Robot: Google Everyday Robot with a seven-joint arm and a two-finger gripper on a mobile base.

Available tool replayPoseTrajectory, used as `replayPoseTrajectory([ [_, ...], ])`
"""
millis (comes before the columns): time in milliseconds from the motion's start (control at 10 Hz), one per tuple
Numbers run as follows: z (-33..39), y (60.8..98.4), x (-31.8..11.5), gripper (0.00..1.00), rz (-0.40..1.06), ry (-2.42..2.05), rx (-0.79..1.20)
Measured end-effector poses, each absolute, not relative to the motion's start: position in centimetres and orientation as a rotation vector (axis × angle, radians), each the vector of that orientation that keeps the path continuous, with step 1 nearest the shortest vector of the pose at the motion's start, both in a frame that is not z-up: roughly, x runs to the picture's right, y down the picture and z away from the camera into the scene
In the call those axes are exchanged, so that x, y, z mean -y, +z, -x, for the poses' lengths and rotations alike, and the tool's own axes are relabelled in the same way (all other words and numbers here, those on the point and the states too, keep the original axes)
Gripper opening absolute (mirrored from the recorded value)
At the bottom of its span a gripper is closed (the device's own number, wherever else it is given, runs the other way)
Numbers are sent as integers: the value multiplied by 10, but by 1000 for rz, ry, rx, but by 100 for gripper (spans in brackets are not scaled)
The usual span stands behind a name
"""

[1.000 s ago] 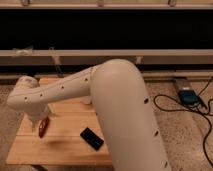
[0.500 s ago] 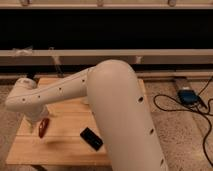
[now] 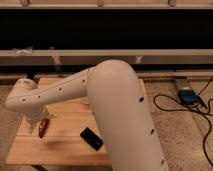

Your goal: Place the pepper in the ceramic cup

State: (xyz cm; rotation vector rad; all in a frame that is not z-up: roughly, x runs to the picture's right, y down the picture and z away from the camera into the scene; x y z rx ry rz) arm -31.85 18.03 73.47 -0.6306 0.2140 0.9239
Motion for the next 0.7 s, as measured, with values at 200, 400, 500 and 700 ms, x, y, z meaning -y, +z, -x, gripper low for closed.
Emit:
replayPoseTrajectory([
  [200, 316, 747, -187, 80, 638, 989, -174],
  [400, 321, 759, -191, 80, 654, 1045, -142],
  [500, 322, 764, -190, 80, 655, 1056, -140],
  [700, 335, 782, -186, 80, 658, 1058, -151],
])
